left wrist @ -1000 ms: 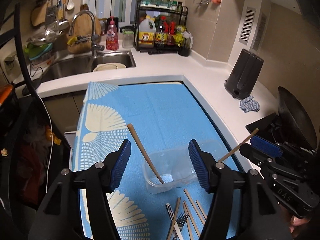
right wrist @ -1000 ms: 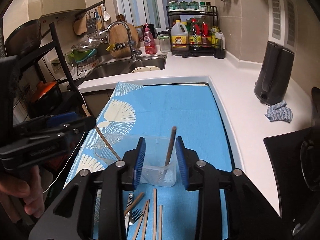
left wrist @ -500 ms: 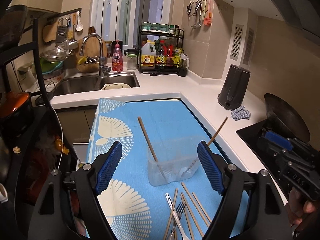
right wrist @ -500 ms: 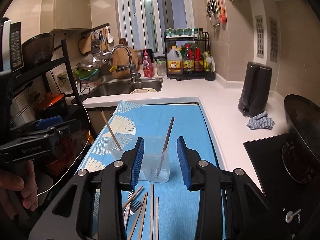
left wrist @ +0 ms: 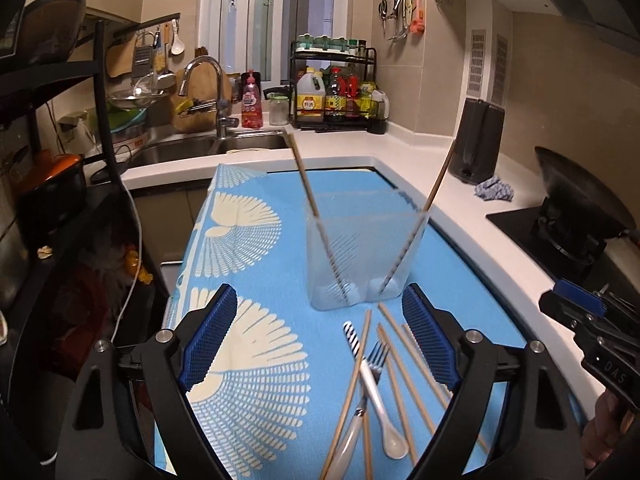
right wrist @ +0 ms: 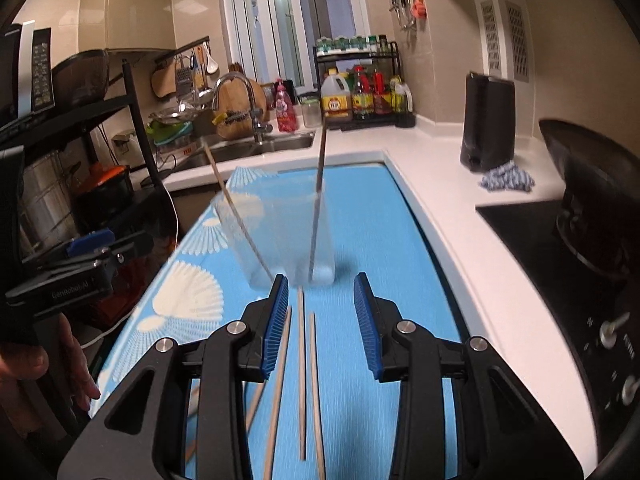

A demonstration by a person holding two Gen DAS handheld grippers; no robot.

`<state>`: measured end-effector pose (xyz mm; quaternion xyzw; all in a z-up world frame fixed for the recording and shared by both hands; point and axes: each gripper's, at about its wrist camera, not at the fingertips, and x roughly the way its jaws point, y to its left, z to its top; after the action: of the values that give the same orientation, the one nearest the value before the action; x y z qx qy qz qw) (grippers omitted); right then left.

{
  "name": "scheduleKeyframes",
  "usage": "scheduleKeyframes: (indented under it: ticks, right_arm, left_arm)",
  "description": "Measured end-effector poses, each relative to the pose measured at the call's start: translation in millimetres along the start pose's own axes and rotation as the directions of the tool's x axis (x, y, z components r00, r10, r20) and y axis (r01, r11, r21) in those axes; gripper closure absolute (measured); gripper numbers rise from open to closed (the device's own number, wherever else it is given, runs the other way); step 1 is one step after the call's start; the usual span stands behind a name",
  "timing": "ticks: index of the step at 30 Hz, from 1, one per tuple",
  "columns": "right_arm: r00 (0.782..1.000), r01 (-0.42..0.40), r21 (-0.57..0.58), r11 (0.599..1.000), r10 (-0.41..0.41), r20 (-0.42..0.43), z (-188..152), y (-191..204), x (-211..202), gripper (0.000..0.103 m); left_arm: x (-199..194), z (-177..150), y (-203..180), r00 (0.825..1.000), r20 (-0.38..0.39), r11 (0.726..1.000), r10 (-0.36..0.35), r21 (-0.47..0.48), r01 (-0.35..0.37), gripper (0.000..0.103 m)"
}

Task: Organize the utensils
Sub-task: 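Lower the left tool onto another wooden chopstick while the right tool grasps one too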

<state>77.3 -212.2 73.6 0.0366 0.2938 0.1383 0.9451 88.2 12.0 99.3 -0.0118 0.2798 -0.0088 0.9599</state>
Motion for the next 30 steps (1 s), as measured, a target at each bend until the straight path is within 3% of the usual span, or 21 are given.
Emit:
scheduleKeyframes:
  ticks: [5, 10, 14, 18, 20, 25, 30]
  right_arm:
    - [0.999, 0.001, -0.029, 1.000, -0.002, -0.047, -35, 2, 10, 0.068]
    - [0.995, -0.004, -0.038, 0.999, 0.000, -0.095, -57, 2, 19, 0.068]
    - [0.995, -0.004, -0.041, 0.999, -0.001, -0.104, -65, 0, 23, 0.070]
    - [0.994, -0.003, -0.025, 1.000, 0.000, -0.113, -72, -5, 25, 0.086]
    - [0.993, -0.002, -0.021, 1.000, -0.001, -0.121, -77, -7, 27, 0.089]
    - [0.982, -0.024, -0.029, 0.999, 0.018, -0.189, -97, -7, 38, 0.090]
    - [0.970, -0.032, -0.045, 0.998, 0.020, -0.241, -112, -5, 48, 0.089]
  left_arm:
    - [9, -33, 2, 0.999, -0.037, 0.999, -0.028, -0.020, 0.027, 0.022]
    - [19, -67, 0, 0.996, -0.076, 0.999, -0.044, 0.004, 0.044, 0.033]
    - [19, -88, 3, 0.993, -0.092, 0.997, -0.078, -0.014, 0.077, 0.050]
    - [17, -108, 9, 0.990, -0.118, 0.996, -0.082, -0.029, 0.079, 0.074]
    - [18, -119, 10, 0.984, -0.146, 0.994, -0.101, -0.045, 0.095, 0.080]
    - [20, -140, 5, 0.969, -0.202, 0.989, -0.142, -0.076, 0.129, 0.083]
    - [20, -142, 8, 0.972, -0.195, 0.988, -0.135, -0.096, 0.118, 0.087]
